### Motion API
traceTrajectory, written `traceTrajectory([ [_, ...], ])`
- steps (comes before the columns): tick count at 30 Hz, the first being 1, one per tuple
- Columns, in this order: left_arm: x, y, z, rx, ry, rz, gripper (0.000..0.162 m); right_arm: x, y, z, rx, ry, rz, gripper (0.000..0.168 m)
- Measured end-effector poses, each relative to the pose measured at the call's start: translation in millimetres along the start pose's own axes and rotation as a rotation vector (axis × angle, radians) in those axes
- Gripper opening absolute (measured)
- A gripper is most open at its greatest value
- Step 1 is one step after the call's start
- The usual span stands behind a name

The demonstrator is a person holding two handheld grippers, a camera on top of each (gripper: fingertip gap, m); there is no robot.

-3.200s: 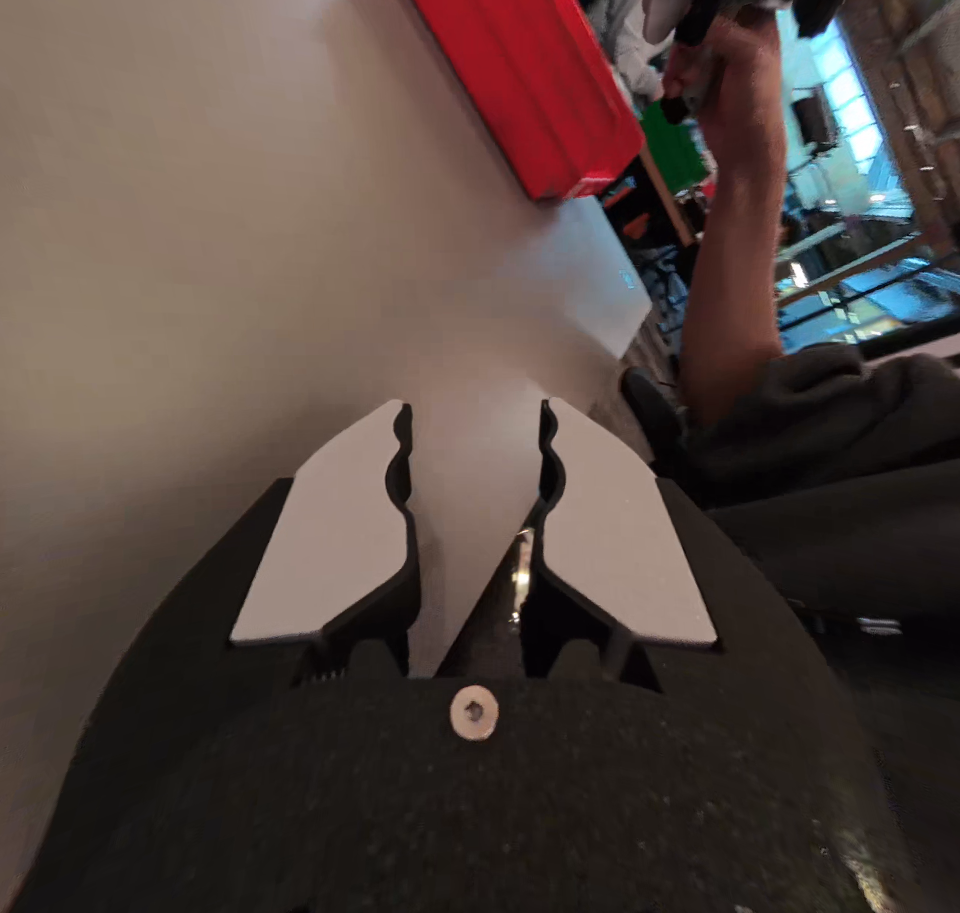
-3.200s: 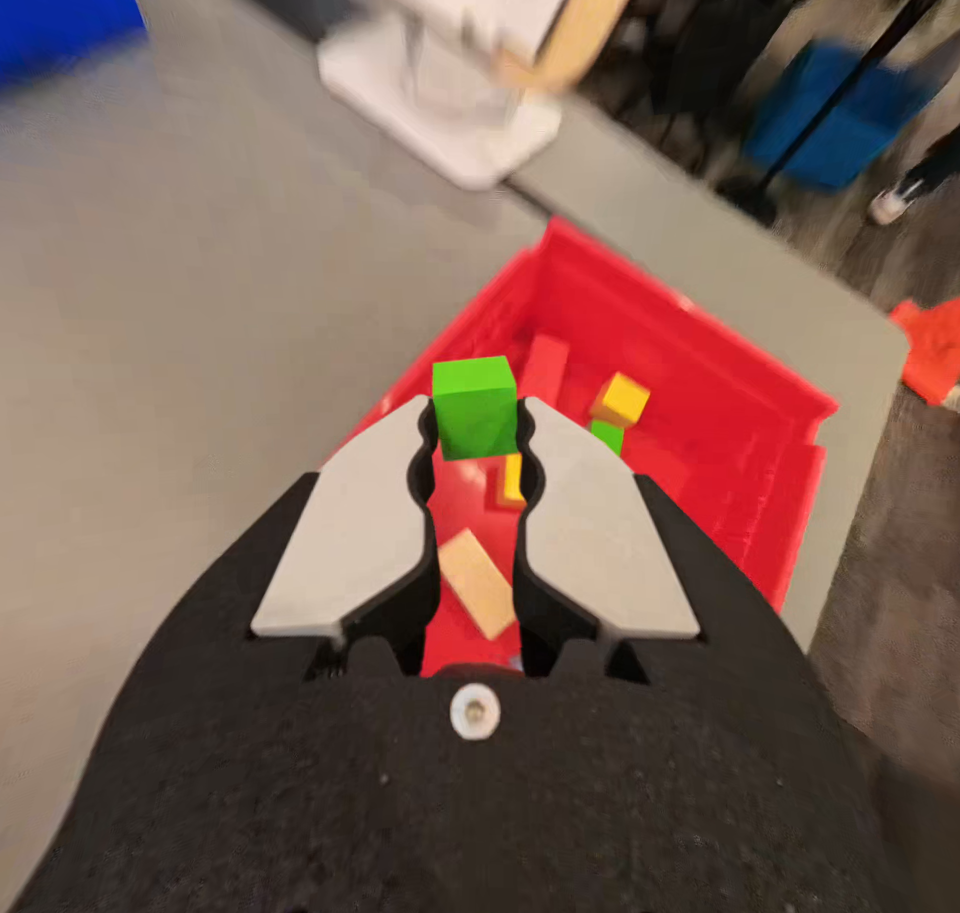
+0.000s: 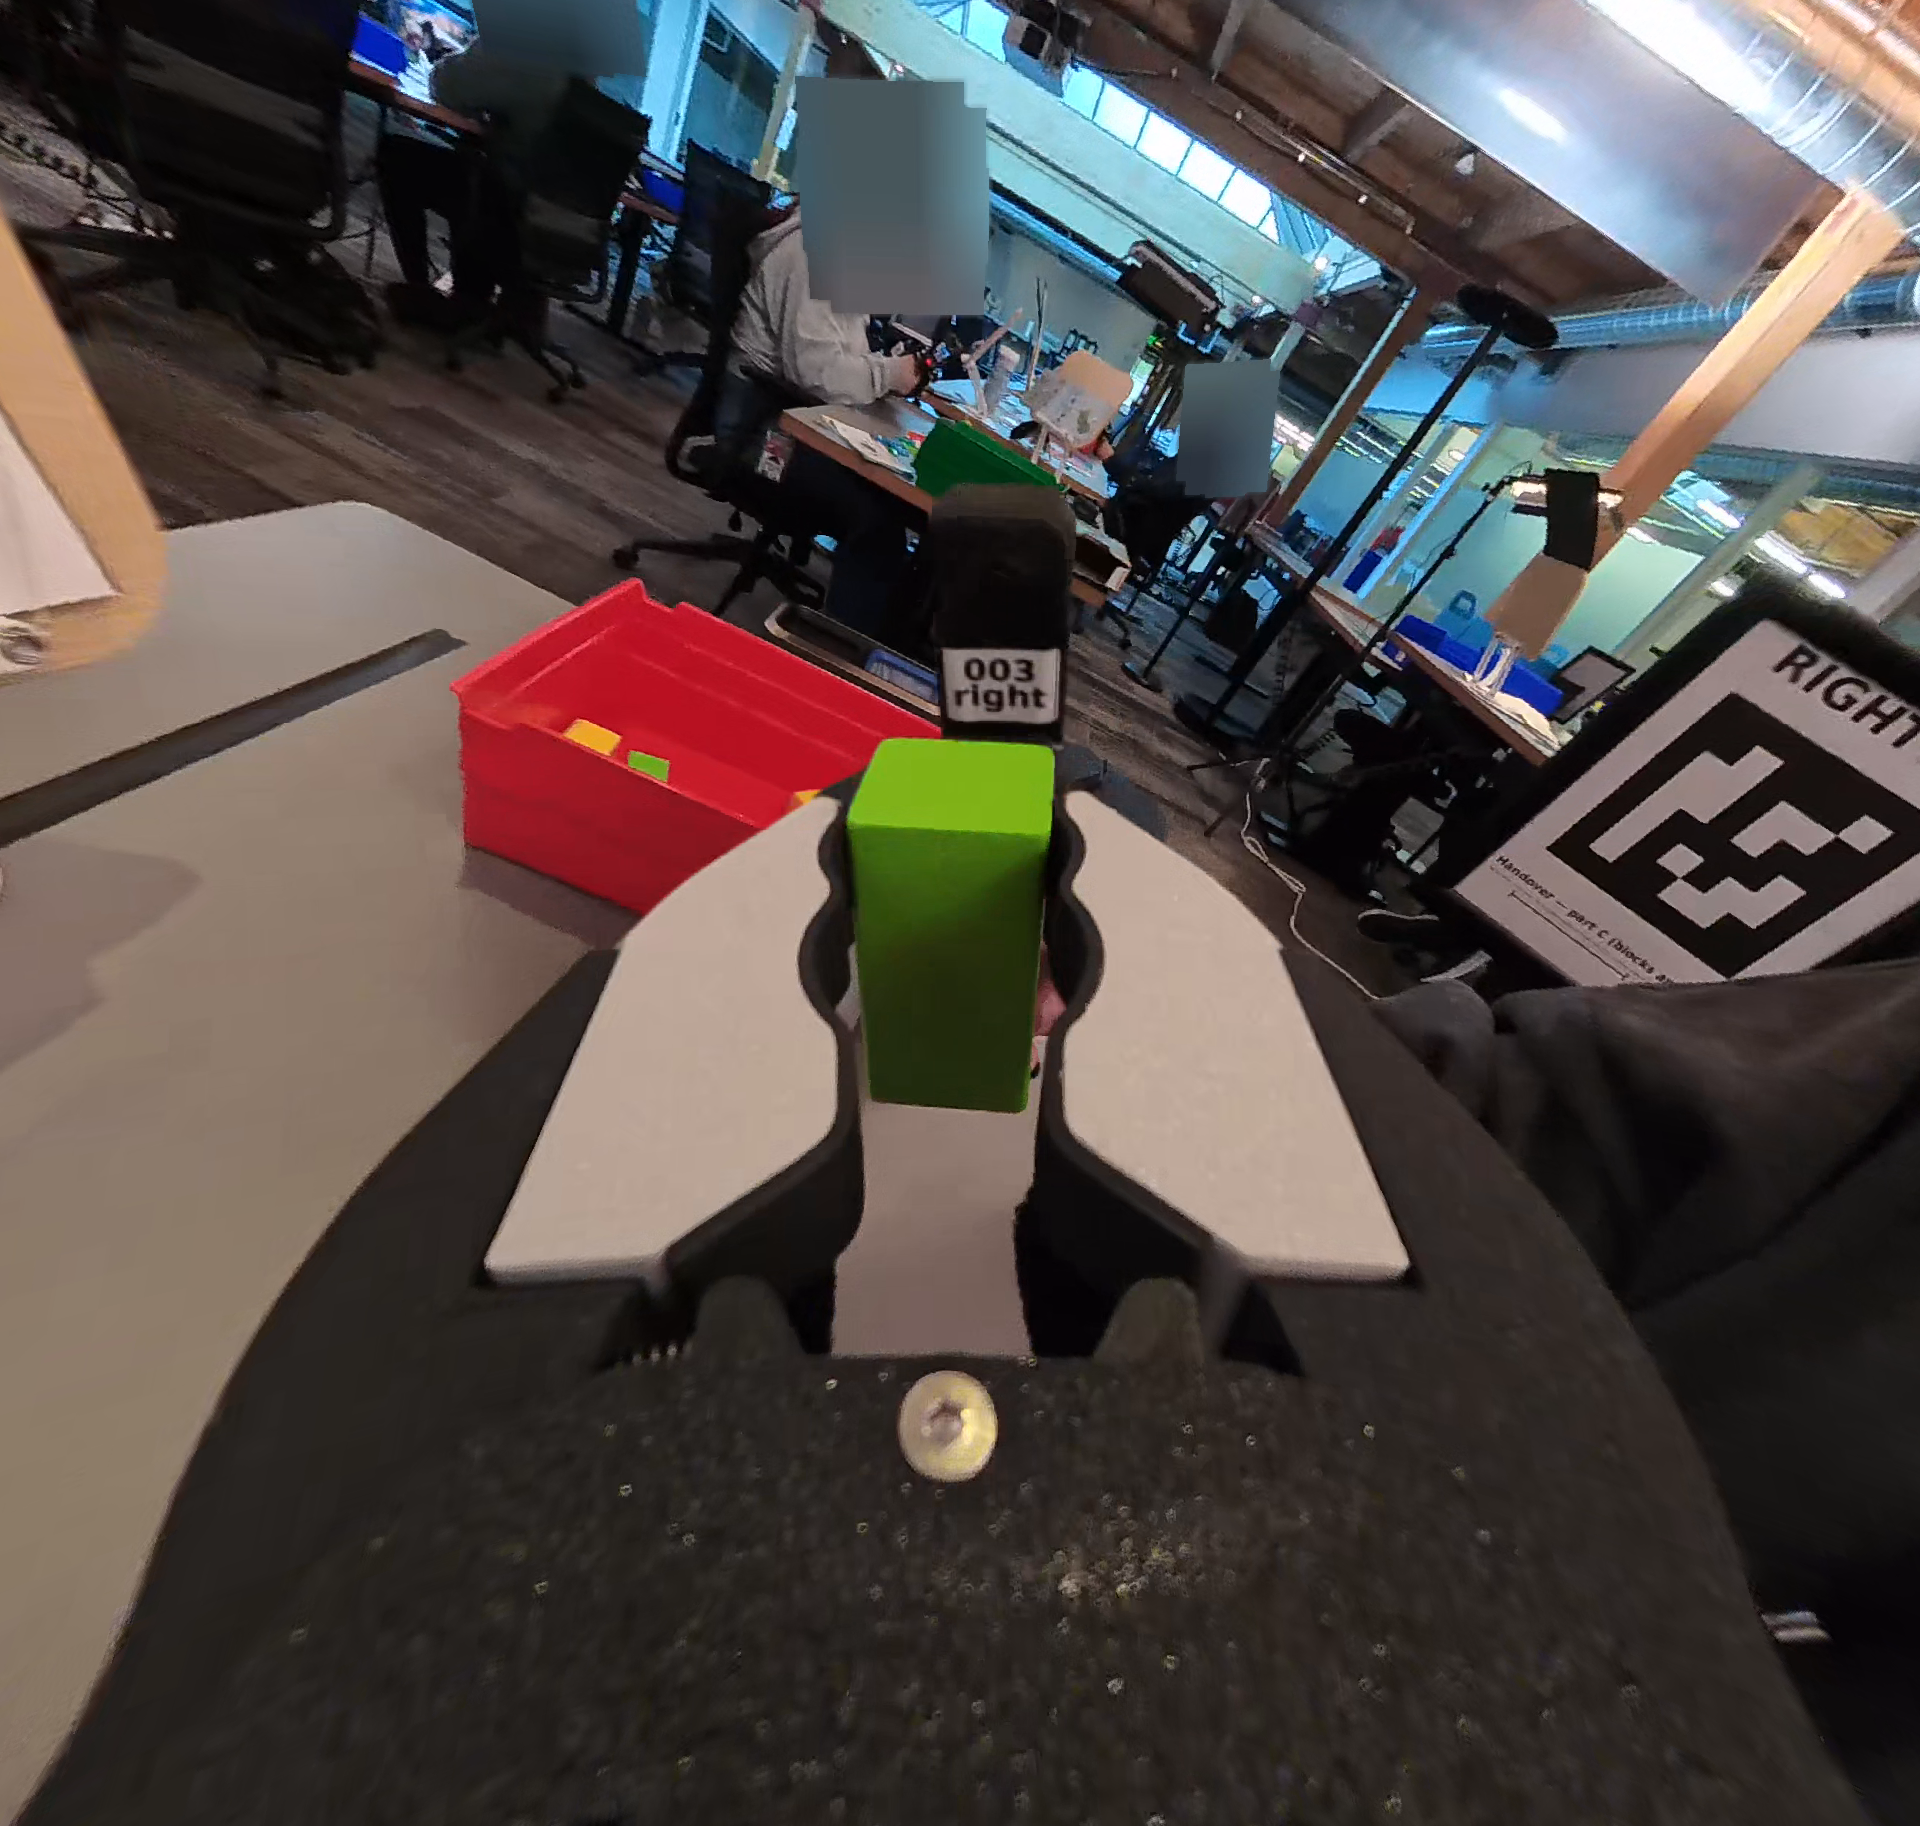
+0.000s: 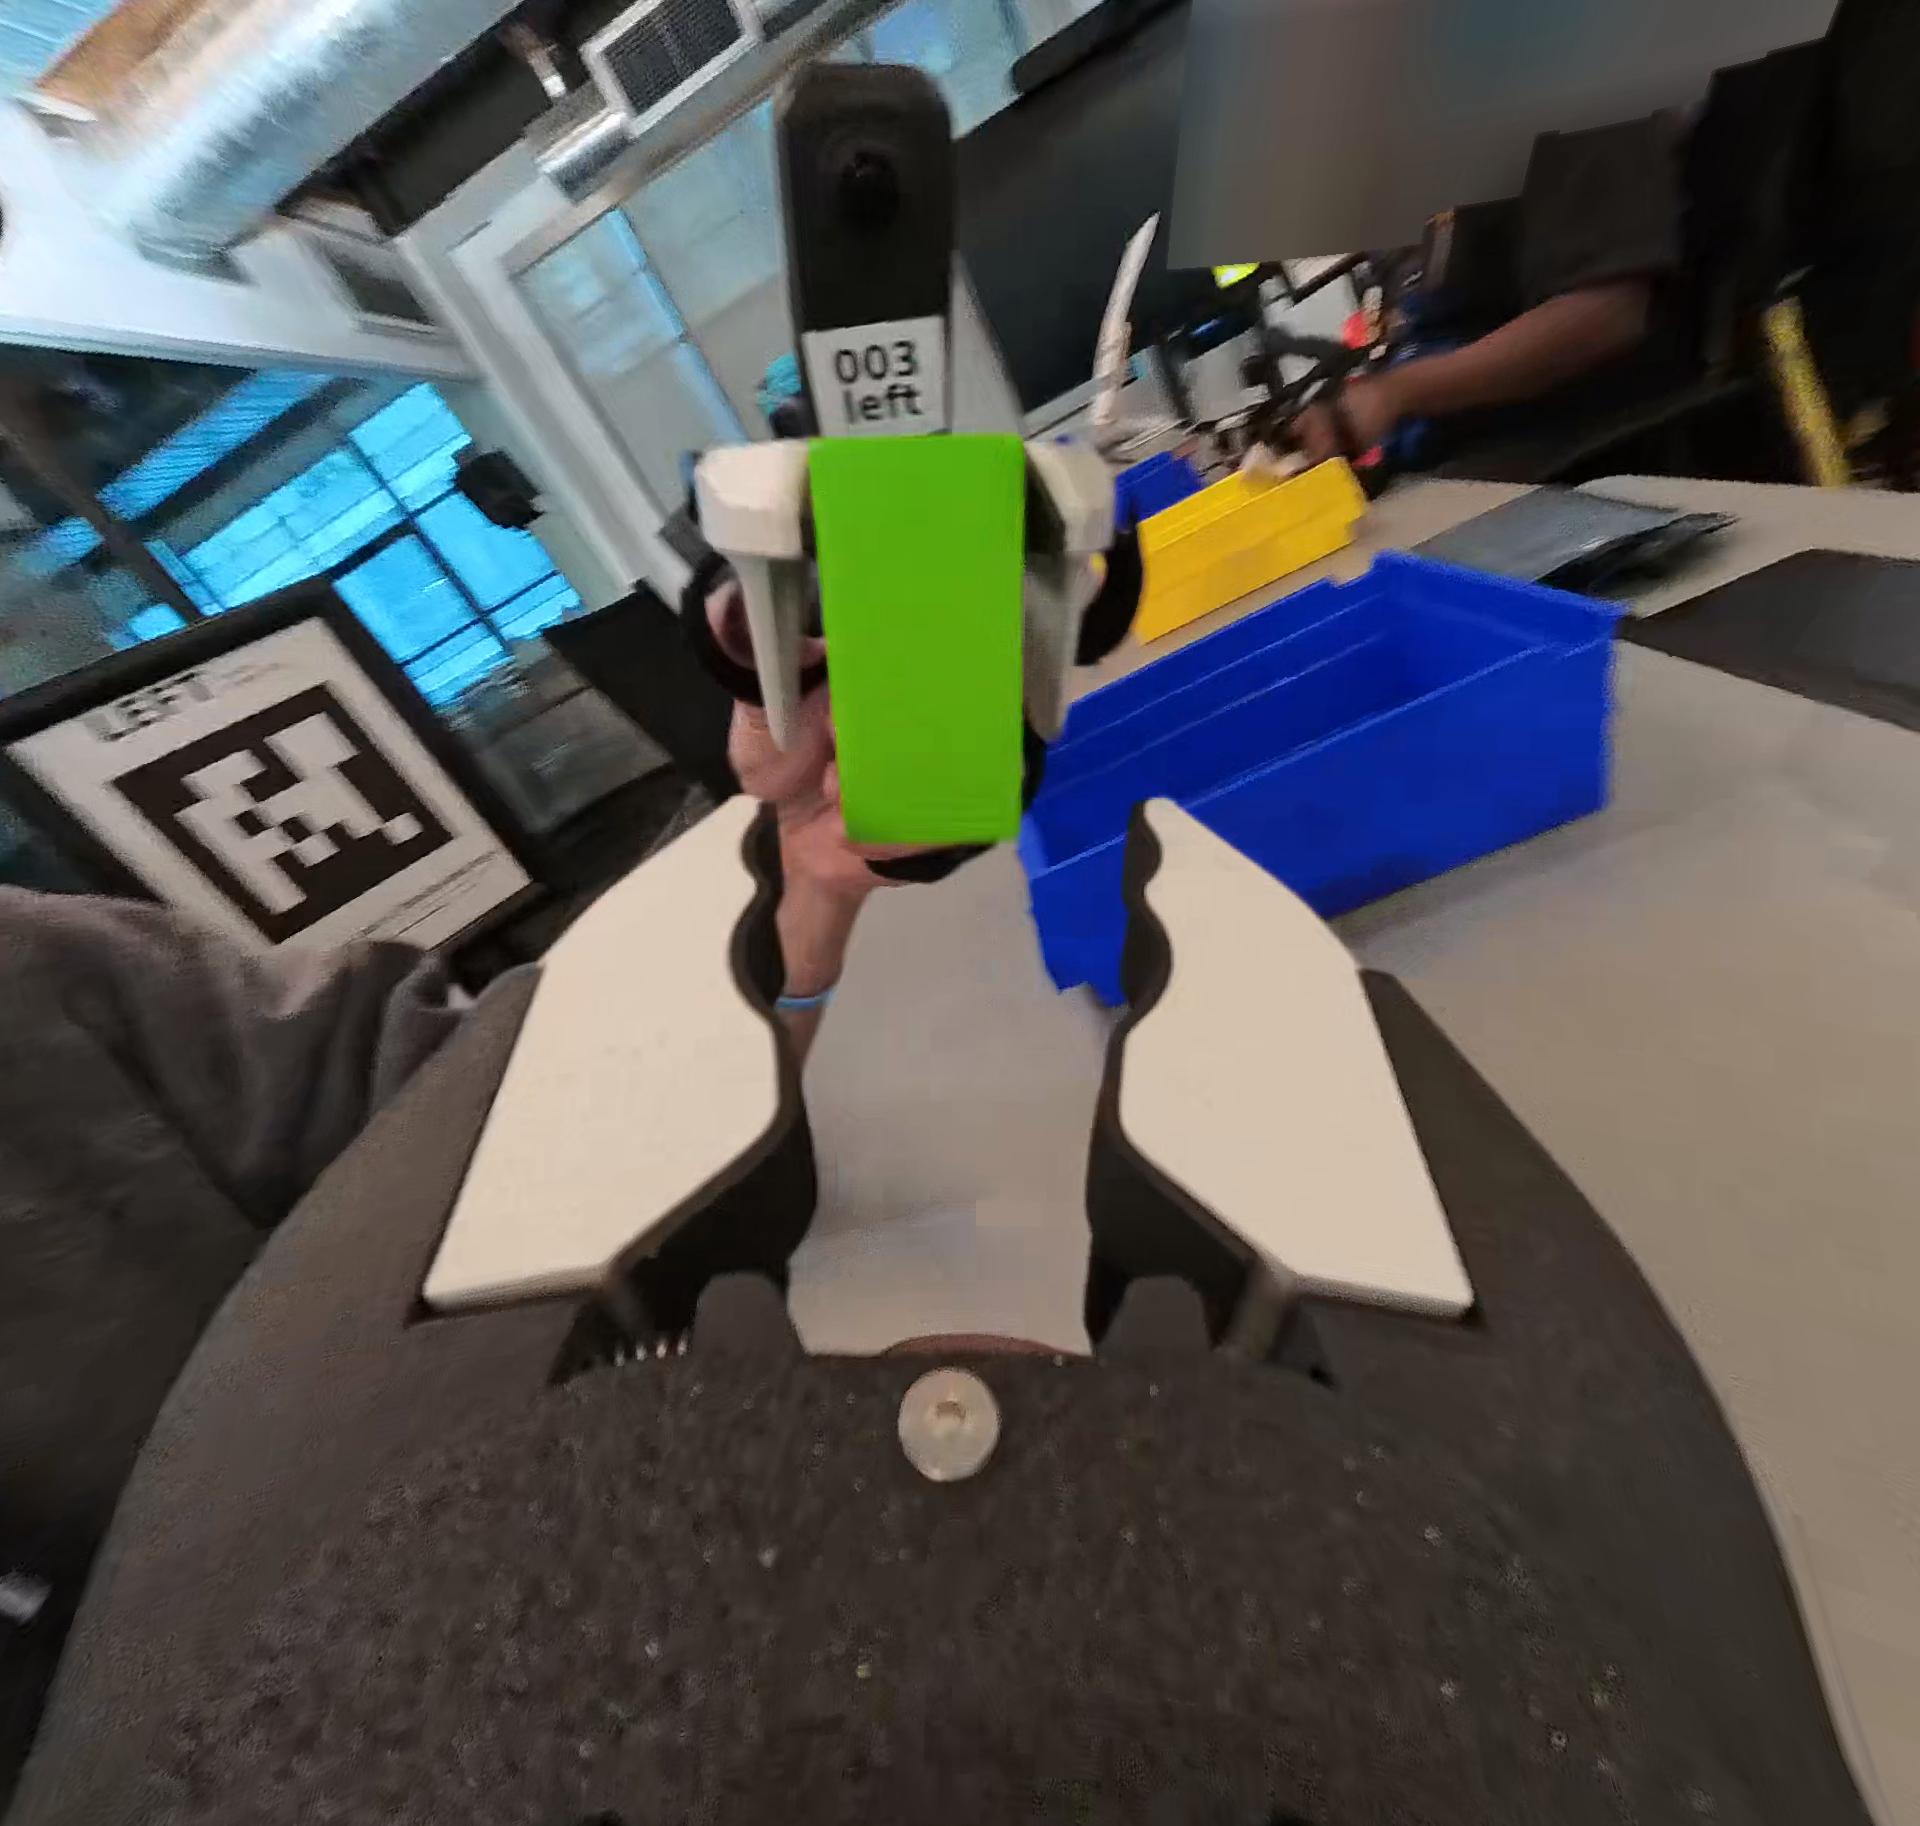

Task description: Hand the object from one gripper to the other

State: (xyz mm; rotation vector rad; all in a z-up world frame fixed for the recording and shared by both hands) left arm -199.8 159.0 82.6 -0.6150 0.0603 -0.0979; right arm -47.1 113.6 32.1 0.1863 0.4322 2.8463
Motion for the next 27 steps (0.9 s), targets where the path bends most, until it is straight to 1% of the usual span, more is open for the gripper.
traceTrajectory([
  [3,16.4,-0.3,-13.1,0.012,0.022,0.006,0.035,-0.3,3.5,-0.7,-0.045,-0.026,0.014,0.058],
  [4,20.2,-0.4,-15.7,0.009,0.019,0.002,0.035,-1.0,4.1,-1.3,-0.050,-0.007,0.030,0.037],
  [9,24.6,0.0,-22.6,0.006,-0.007,0.017,0.035,-9.9,3.3,-3.2,-0.047,0.030,0.016,0.035],
  [12,16.6,1.0,-18.7,0.033,-0.047,0.087,0.038,-18.2,-0.6,-4.4,-0.043,0.072,-0.041,0.035],
  [14,-0.4,-0.8,-7.0,0.027,-0.072,0.133,0.059,-36.9,-5.6,2.1,-0.042,0.090,-0.114,0.035],
  [15,-11.2,-0.9,0.5,0.014,-0.084,0.171,0.062,-52.5,-8.2,10.1,-0.050,0.084,-0.168,0.035],
  [17,-36.3,0.0,14.3,-0.002,-0.116,0.269,0.061,-93.0,-14.6,28.5,-0.071,0.091,-0.333,0.035],
  [19,-63.2,-1.1,20.0,-0.007,-0.148,0.364,0.059,-139.9,-24.0,41.5,-0.117,0.152,-0.581,0.035],
  [20,-76.6,-1.0,18.1,-0.006,-0.168,0.419,0.058,-163.8,-30.5,44.2,-0.130,0.216,-0.725,0.035],
  [22,-101.4,0.7,5.2,-0.003,-0.210,0.509,0.057,-209.4,-47.2,41.8,-0.093,0.365,-1.002,0.035],
  [24,-122.9,5.1,-16.9,-0.011,-0.239,0.576,0.053,-248.0,-67.6,29.2,0.051,0.551,-1.229,0.035],
  [25,-133.0,8.4,-29.9,-0.014,-0.255,0.612,0.053,-261.4,-77.7,20.0,0.106,0.639,-1.298,0.035],
  [27,-152.0,16.1,-57.7,-0.009,-0.298,0.687,0.052,-278.8,-97.6,-1.0,0.230,0.804,-1.376,0.036],
])
Point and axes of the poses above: each gripper's, where its closed fingertips meet, x out along the fingers, z out of its top, y = z × x across the jaws, the point moved 9 cm from there along -x, back along the fingers, and after that the axes turned 9 degrees about -x, right-handed, at the moved point
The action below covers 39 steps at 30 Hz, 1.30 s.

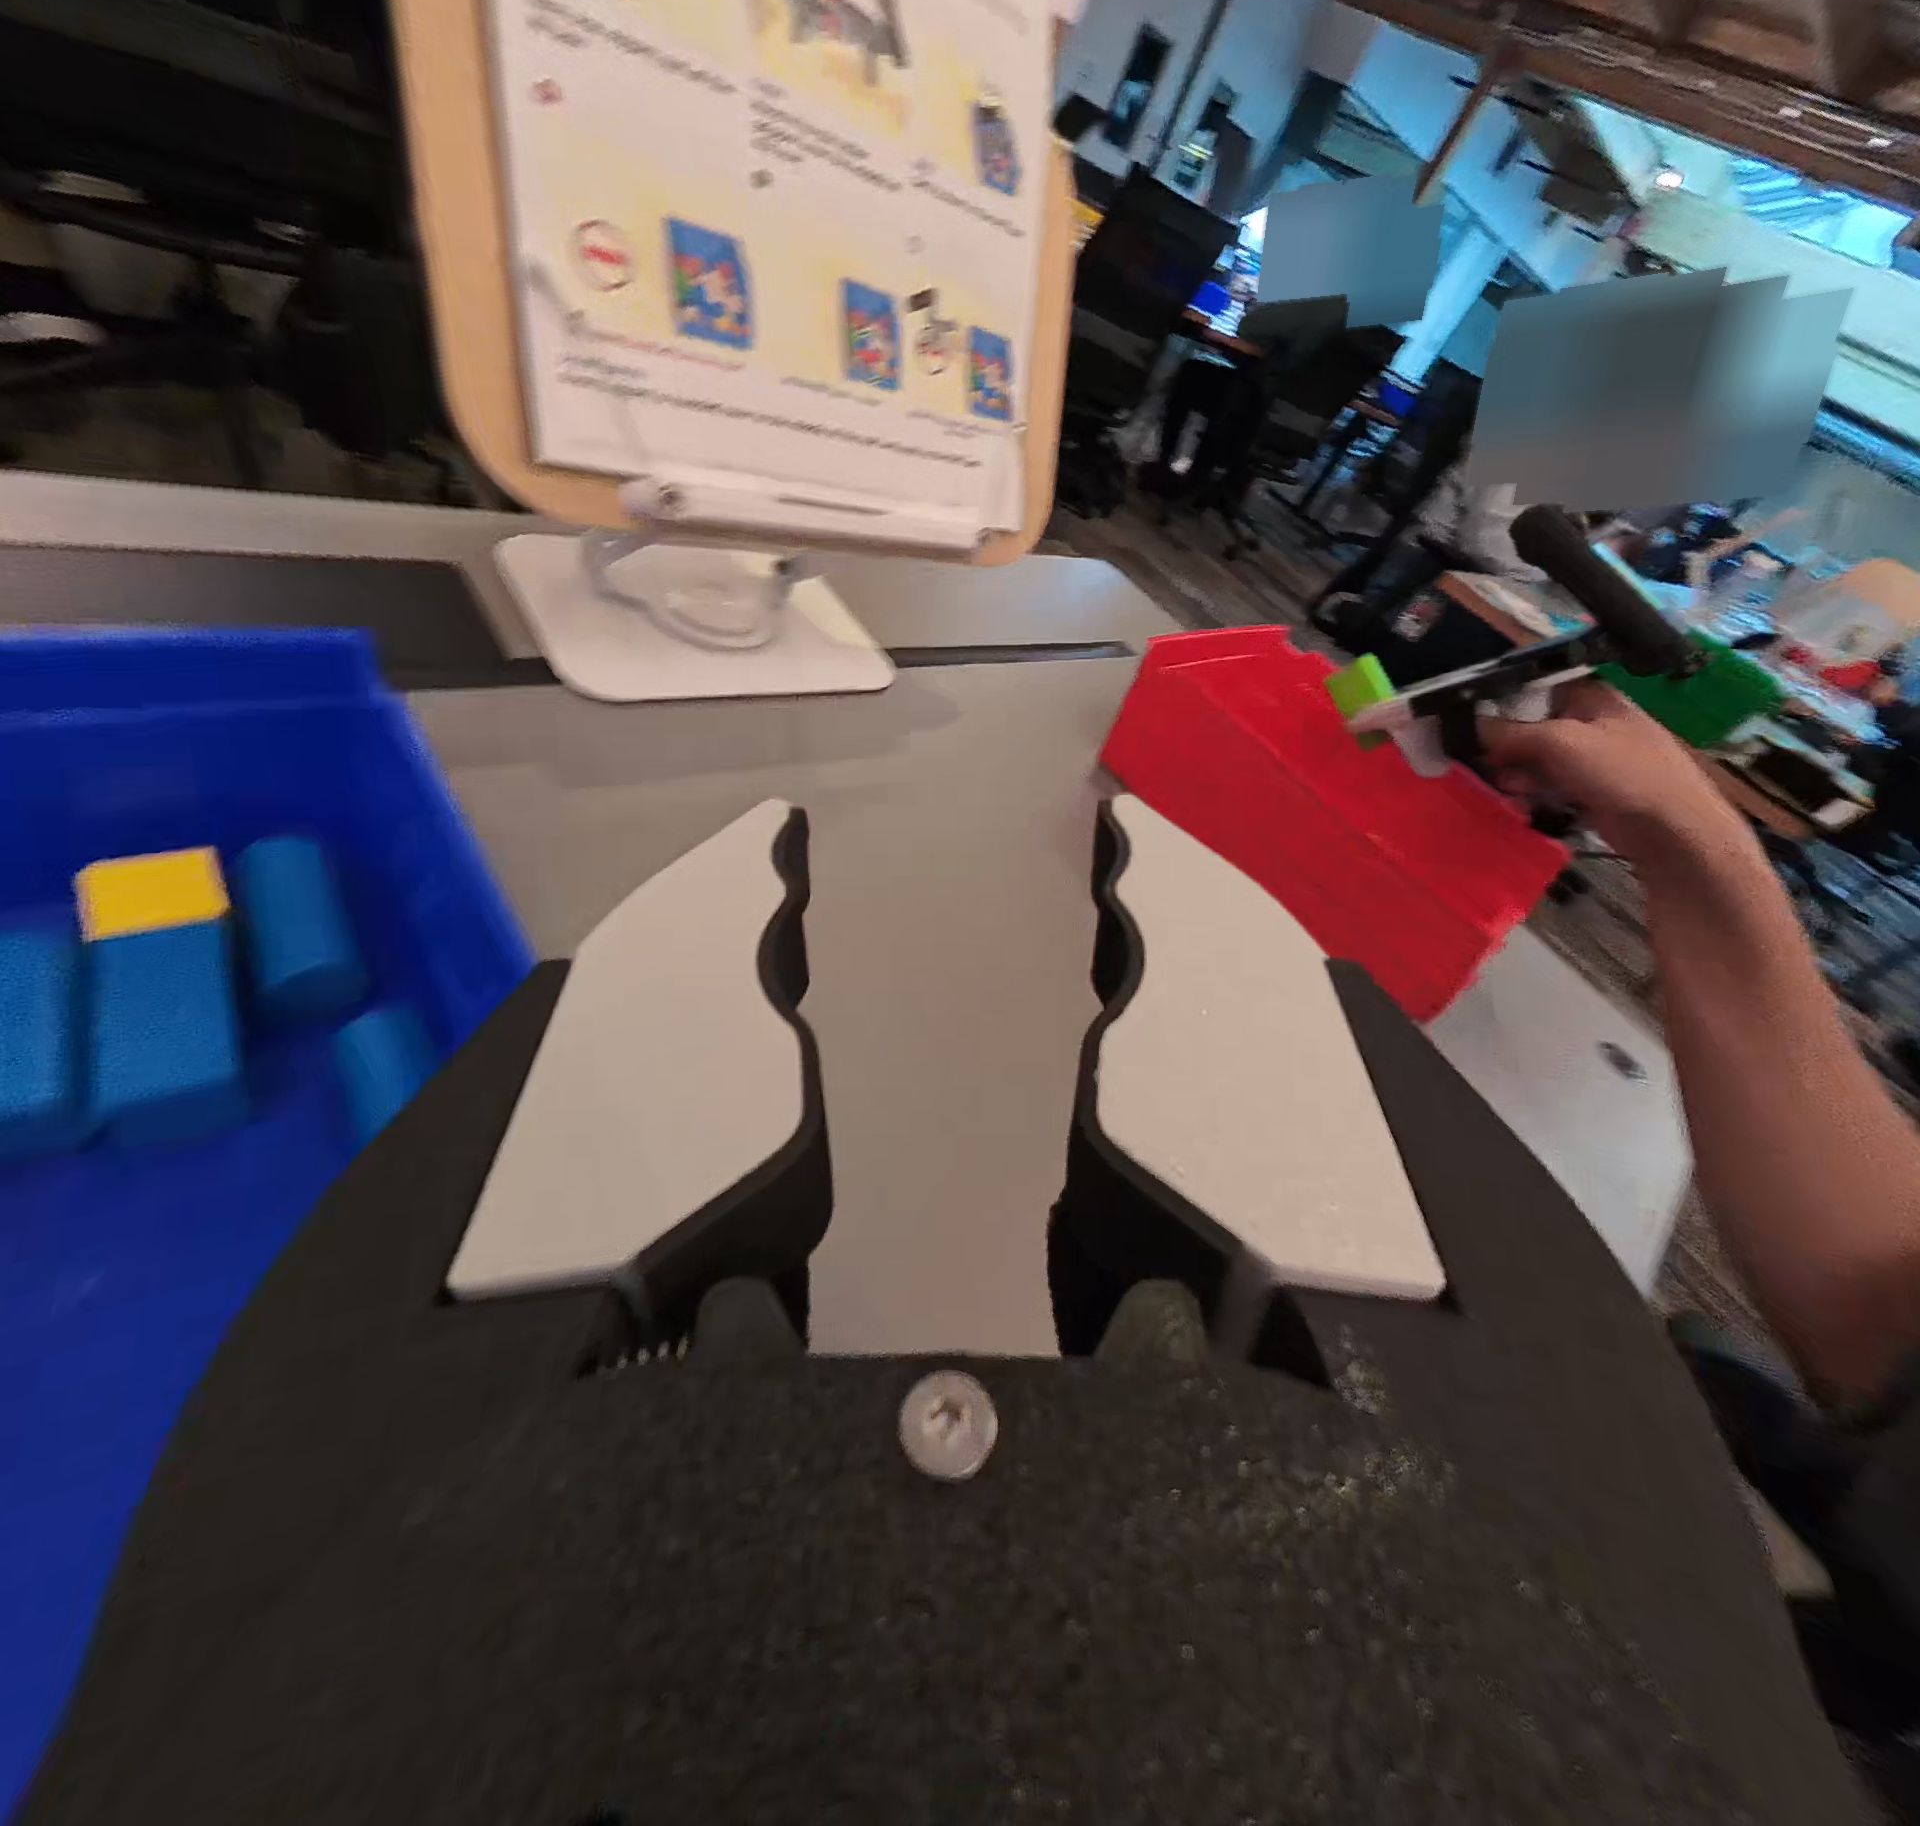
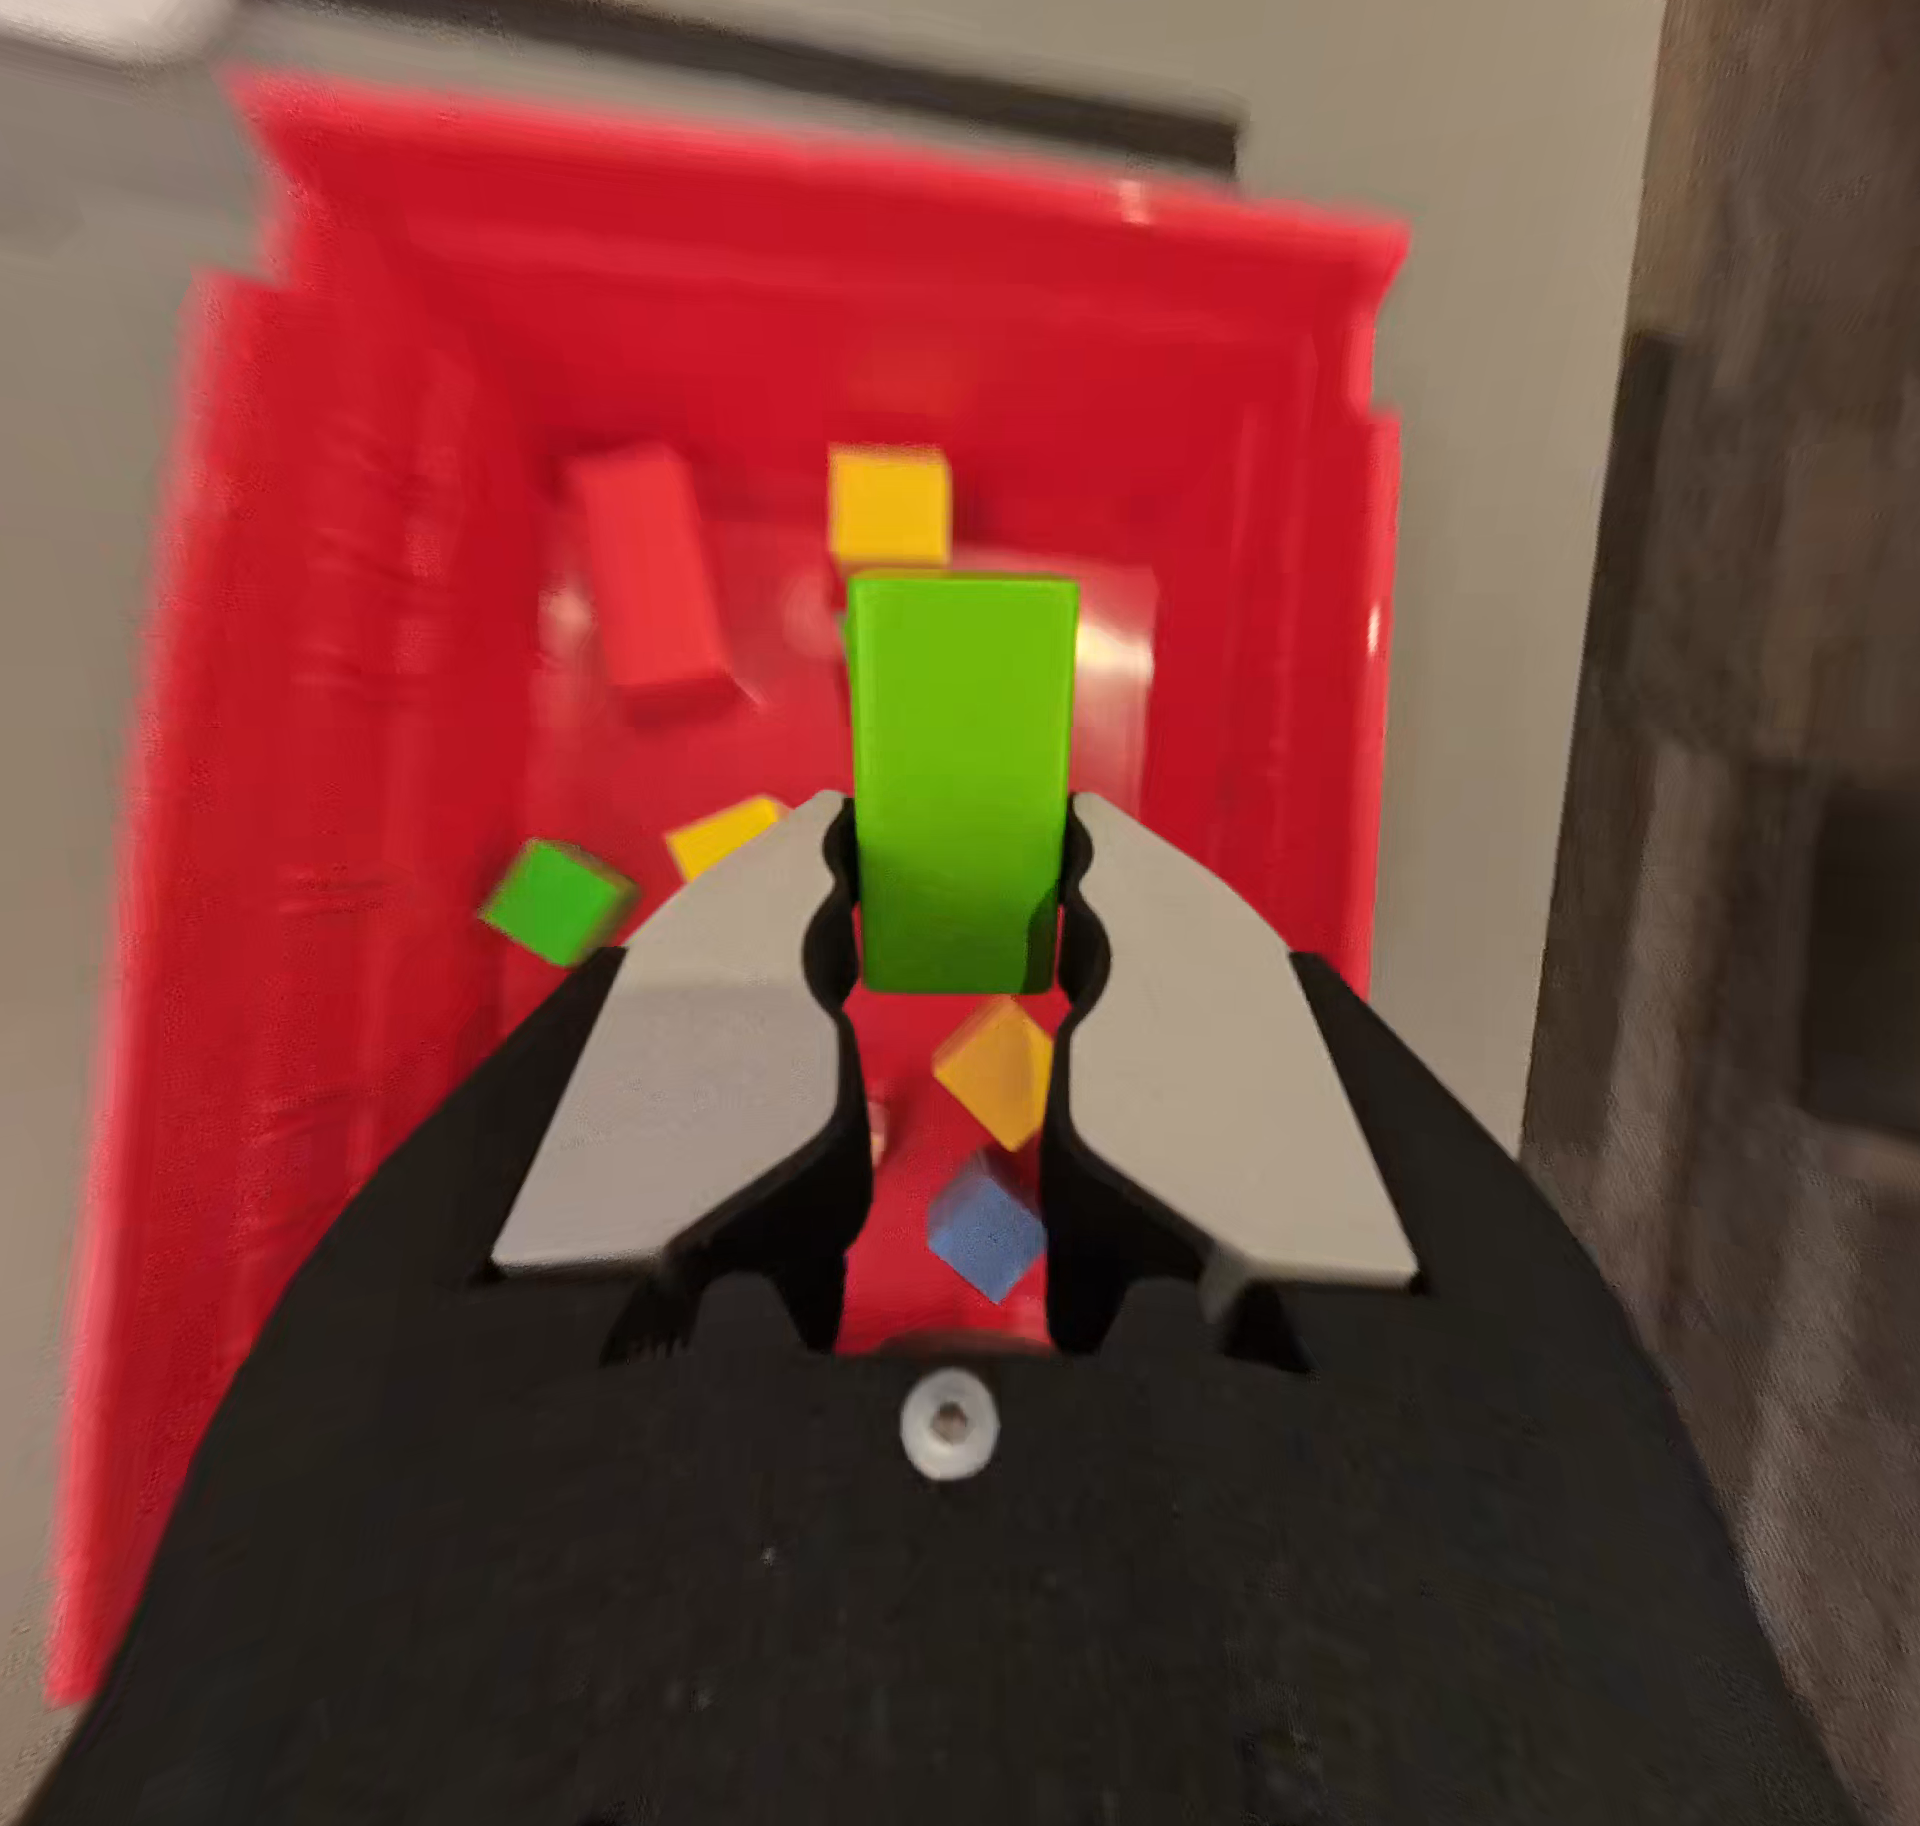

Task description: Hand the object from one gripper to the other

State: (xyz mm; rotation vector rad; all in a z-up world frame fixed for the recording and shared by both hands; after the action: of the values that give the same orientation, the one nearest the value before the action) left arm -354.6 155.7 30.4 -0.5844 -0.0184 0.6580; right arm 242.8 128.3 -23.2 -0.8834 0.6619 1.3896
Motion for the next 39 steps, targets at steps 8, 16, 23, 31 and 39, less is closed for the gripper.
traceTrajectory([
  [8,-45.6,54.2,-61.3,-0.017,-0.107,0.130,0.048,64.1,8.7,-25.2,-0.045,0.421,-0.006,0.035],
  [16,-63.4,71.6,-59.0,-0.051,-0.096,0.154,0.048,74.5,17.7,-32.4,-0.027,0.477,0.034,0.036],
  [23,-74.1,73.3,-51.8,-0.054,-0.074,0.183,0.048,7.0,13.7,-32.8,-0.039,0.225,-0.153,0.054],
  [31,-59.1,82.8,-14.0,-0.076,0.147,0.294,0.046,-65.6,176.9,-72.9,0.017,-0.698,0.682,0.040],
  [39,18.3,156.1,27.2,-0.006,0.725,0.778,0.046,-35.0,235.7,-97.7,-0.005,-0.787,0.875,0.040],
])
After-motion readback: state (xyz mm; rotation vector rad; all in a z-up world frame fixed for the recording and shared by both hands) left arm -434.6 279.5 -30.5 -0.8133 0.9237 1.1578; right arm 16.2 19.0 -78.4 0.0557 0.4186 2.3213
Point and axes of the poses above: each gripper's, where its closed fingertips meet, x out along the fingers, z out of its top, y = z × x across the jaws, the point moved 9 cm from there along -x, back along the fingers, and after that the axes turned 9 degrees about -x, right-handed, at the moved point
